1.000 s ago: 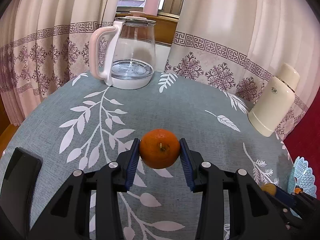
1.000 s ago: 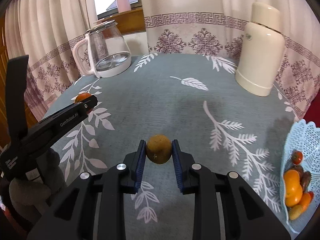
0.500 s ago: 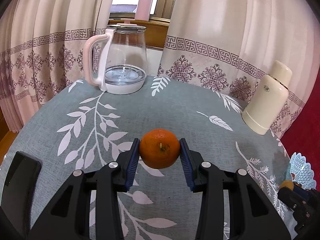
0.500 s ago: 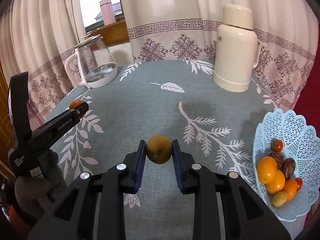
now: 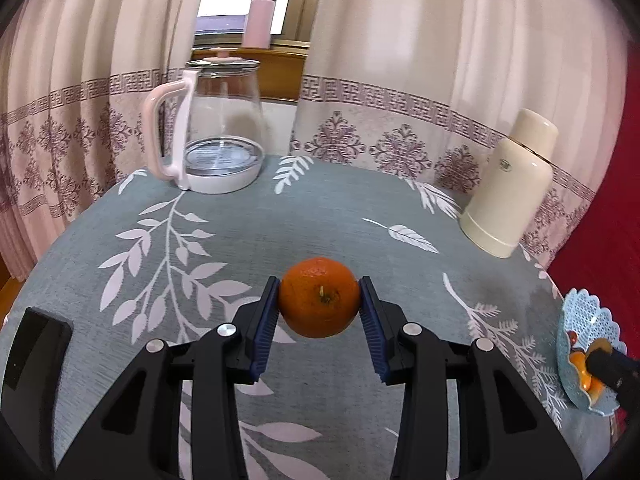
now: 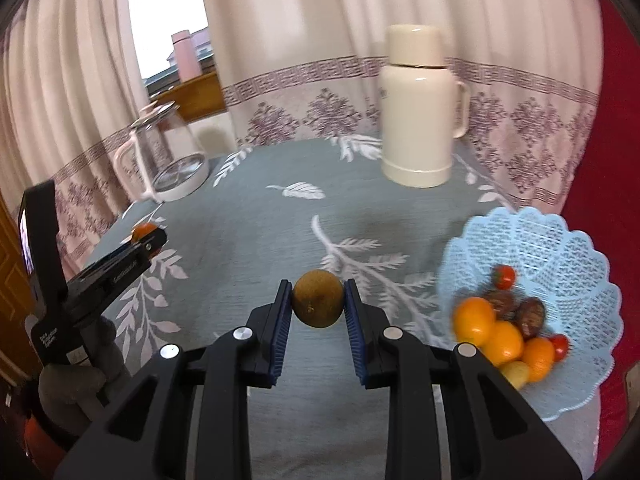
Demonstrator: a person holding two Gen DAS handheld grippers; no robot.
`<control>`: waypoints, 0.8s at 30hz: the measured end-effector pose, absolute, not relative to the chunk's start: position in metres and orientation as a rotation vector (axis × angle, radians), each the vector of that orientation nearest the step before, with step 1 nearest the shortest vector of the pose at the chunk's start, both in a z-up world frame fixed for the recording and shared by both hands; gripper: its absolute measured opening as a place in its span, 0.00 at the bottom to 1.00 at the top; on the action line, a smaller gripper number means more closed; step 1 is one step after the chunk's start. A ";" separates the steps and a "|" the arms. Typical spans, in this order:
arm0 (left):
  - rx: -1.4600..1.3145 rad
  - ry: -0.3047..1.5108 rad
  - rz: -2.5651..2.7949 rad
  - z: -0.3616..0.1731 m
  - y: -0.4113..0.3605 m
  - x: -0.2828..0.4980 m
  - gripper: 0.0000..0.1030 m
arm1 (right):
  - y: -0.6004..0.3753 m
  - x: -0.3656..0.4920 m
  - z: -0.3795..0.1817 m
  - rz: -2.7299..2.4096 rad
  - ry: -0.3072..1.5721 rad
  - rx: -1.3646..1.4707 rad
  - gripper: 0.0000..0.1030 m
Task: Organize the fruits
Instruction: 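Carry the yellow-brown fruit into the blue basket and open the right gripper, then carry the small orange into the blue basket and open the left gripper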
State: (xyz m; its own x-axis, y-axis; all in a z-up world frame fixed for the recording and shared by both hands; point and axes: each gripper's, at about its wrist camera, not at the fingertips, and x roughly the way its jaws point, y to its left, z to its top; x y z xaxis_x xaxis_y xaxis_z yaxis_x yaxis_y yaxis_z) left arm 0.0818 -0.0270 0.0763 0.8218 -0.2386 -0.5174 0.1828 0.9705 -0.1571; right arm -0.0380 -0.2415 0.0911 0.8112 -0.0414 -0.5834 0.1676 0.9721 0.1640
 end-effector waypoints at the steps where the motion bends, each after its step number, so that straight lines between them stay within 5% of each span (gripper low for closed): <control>1: -0.095 0.562 -0.232 0.077 -0.030 0.080 0.40 | -0.247 -0.042 0.093 -0.130 0.608 0.219 0.26; 24: 0.019 0.553 -0.315 0.070 -0.071 0.055 0.40 | -0.360 -0.122 0.073 -0.417 0.600 0.362 0.27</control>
